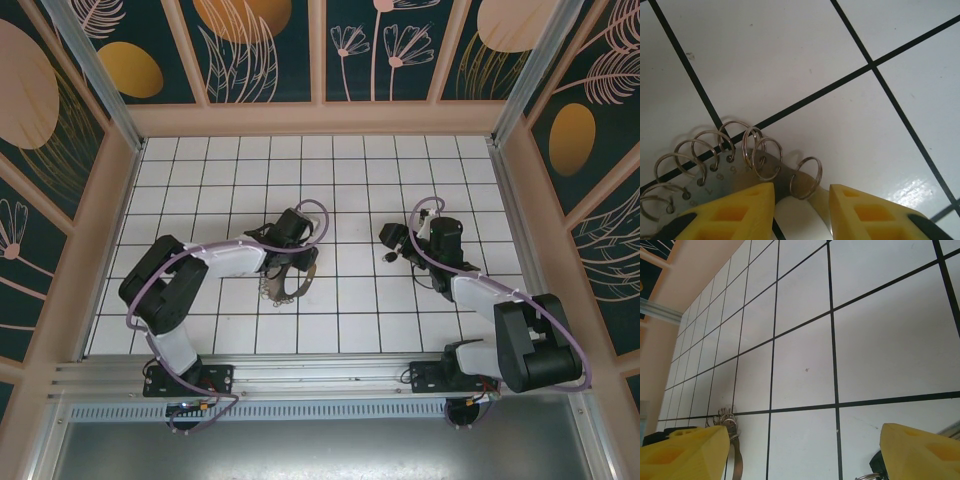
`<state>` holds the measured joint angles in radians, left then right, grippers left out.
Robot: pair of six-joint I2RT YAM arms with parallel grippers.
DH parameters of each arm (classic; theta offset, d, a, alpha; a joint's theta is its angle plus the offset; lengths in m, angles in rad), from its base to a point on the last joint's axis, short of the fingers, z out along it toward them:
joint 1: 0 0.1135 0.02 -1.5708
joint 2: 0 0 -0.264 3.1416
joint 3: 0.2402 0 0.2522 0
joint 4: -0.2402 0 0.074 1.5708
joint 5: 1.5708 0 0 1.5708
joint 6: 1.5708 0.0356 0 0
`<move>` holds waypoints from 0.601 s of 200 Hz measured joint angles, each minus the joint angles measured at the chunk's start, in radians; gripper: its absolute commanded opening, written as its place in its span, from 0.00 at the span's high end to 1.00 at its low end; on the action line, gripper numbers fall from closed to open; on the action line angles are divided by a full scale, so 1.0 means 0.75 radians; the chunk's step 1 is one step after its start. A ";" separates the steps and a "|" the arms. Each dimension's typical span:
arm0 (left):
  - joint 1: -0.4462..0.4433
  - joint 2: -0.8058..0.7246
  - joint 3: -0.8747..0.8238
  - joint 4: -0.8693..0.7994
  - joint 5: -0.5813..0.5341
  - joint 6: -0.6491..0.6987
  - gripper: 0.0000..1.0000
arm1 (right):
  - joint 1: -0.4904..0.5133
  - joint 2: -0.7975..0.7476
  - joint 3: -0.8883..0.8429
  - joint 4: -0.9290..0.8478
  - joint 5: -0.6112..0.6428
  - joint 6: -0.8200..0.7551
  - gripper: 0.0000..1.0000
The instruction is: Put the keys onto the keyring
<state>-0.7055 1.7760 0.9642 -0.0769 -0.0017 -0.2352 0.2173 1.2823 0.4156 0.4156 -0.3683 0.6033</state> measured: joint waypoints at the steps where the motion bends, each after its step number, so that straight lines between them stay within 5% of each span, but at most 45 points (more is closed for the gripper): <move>1: 0.000 0.001 0.001 0.000 -0.001 0.000 0.66 | 0.000 0.000 0.000 0.000 0.000 0.001 0.21; 120: 0.000 0.061 0.044 0.008 -0.016 0.025 0.66 | 0.007 0.003 0.000 0.010 0.000 0.008 0.21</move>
<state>-0.7055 1.8214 0.9974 -0.0711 -0.0135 -0.2161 0.2226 1.2842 0.4156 0.4229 -0.3683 0.6094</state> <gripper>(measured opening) 0.340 0.794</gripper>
